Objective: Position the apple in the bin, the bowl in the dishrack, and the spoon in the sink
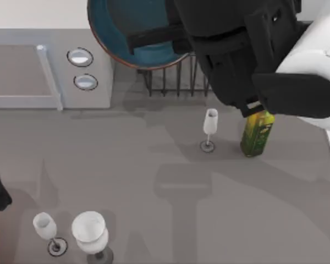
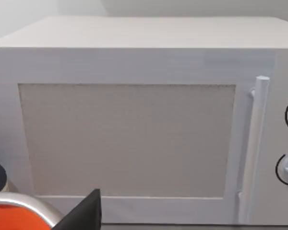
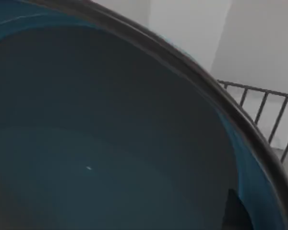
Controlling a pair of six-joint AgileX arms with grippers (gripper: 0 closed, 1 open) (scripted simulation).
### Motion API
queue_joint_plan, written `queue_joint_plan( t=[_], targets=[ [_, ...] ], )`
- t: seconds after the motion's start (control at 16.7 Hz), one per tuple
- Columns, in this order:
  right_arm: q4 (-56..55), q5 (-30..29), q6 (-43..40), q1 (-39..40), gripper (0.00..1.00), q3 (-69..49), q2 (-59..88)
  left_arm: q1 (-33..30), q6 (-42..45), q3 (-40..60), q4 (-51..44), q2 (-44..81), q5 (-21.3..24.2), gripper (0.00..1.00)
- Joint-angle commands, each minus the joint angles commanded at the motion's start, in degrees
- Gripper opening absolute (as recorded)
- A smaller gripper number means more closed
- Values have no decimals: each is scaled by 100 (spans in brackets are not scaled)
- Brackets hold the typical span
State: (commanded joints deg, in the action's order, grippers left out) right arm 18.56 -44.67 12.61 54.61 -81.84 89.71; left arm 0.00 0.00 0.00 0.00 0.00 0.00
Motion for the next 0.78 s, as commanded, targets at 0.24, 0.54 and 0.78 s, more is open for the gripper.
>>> queue_joint_plan(
  t=[0.24, 0.54, 0.78],
  targets=[
    [-1340, -1247, -809, 365, 0, -35, -498, 0, 0, 0, 0, 0, 0, 100],
    [-1721, -1614, -1080, 485, 0, -53, -714, 0, 0, 0, 0, 0, 0, 100],
    [-1796, -1554, -1073, 410, 0, -41, -617, 0, 0, 0, 0, 0, 0, 100]
  ],
)
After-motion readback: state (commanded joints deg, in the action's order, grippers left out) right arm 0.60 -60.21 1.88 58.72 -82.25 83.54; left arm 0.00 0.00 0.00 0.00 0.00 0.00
